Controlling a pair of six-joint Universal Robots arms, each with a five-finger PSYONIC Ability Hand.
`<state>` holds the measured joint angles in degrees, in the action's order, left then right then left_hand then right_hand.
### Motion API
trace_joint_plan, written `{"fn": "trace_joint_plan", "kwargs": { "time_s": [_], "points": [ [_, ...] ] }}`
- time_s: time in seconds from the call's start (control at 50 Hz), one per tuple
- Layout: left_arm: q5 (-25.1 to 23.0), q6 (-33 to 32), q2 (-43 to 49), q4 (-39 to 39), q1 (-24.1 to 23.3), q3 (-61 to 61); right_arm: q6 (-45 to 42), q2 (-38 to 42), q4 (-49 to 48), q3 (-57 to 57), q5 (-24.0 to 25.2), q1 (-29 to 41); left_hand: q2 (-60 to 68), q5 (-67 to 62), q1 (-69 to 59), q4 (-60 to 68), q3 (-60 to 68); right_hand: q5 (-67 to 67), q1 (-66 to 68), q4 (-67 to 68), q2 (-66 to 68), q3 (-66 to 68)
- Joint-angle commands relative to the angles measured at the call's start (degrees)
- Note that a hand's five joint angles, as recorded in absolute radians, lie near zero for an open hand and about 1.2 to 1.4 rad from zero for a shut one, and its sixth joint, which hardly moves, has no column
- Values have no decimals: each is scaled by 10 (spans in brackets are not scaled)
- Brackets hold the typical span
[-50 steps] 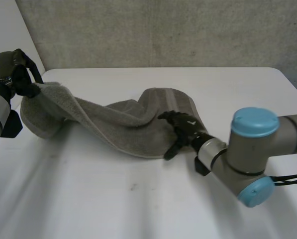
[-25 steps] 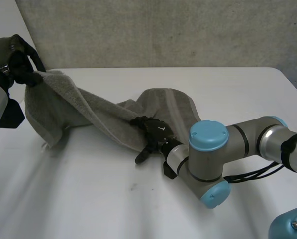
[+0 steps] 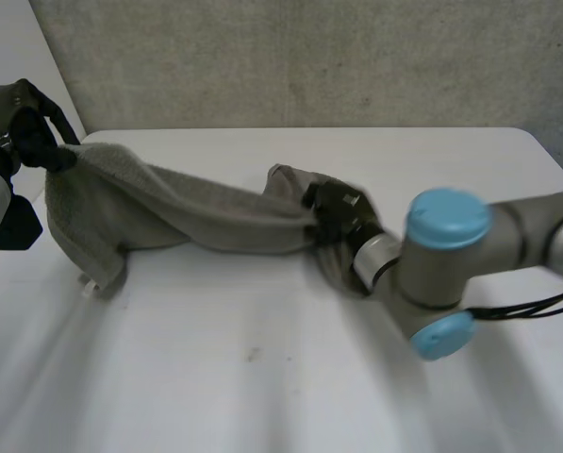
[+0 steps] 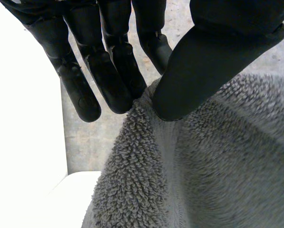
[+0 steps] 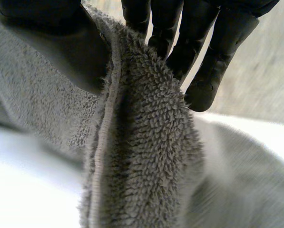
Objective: Fold the towel.
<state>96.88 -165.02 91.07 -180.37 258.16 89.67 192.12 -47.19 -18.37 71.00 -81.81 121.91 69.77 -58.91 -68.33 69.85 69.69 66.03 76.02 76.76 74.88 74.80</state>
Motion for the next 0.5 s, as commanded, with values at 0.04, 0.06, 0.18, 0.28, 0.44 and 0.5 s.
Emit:
{"fn": "trace_joint_plan", "kwargs": {
  "time_s": [0.04, 0.06, 0.18, 0.28, 0.44, 0.5],
  "points": [
    [-2, -4, 3, 7, -4, 1, -170, -166, 2, 59, 55, -40, 102, -111, -117, 102, 103, 40, 40, 32, 51, 52],
    [-4, -5, 3, 12, -9, 2, -204, -191, 23, 63, 70, -40, 102, -111, -117, 102, 103, 40, 40, 32, 51, 52],
    [-34, -9, -2, 41, -17, 17, -390, -258, 189, 36, 82, -34, 102, -111, -117, 102, 103, 40, 40, 32, 51, 52],
    [-52, -21, -5, 49, -18, 47, -542, -272, 326, 17, 55, -30, 102, -111, -117, 102, 103, 40, 40, 32, 51, 52],
    [-56, -84, 51, 42, -22, 100, -624, -200, 464, -11, -21, -1, 102, -111, -117, 102, 103, 40, 40, 32, 51, 52],
    [-56, -107, 105, 40, -24, 88, -628, -144, 473, -35, -25, 0, 102, -111, -117, 102, 103, 40, 40, 32, 51, 52]
  ]
}}
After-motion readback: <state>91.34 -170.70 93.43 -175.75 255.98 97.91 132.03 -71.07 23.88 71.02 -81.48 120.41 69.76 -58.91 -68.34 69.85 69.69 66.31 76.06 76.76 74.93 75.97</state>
